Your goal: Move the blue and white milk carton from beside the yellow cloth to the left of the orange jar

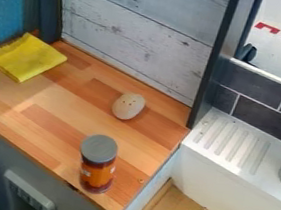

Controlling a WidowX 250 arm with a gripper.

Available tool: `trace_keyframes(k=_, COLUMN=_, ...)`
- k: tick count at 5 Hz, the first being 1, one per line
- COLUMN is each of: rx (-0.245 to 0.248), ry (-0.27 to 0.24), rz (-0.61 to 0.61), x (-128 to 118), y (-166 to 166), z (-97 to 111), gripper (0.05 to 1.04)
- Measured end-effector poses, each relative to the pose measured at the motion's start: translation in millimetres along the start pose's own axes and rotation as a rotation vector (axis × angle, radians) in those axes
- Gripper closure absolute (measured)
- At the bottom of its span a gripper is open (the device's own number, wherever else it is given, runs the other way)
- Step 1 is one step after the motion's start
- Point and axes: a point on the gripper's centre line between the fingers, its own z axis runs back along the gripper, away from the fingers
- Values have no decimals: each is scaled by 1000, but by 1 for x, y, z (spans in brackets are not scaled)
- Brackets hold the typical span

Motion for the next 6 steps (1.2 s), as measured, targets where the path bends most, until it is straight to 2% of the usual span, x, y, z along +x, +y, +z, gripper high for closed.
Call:
trace_keyframes(k=1, rx=6, ry=-4, rz=2, x=2, y=0, z=0, gripper=224)
trace_keyframes(k=2, rx=-7, ry=-54, rz=0, x=1, y=-5, z=17, gripper=224)
trace_keyframes(k=3, rx=21, ry=-169, rz=-37, x=-10, y=-15, z=72, gripper=224)
trace_keyframes(k=4, rx=-6, ry=-188, rz=-112, x=-6, y=-38, z=90, gripper=224)
trace_keyframes(k=5, rx=-32, ry=-183, rz=-222, x=-7, y=-76, z=93, gripper=224)
trace_keyframes(k=6, rx=-49, ry=-160, rz=-299, x=-18, y=-95, z=84, gripper=224)
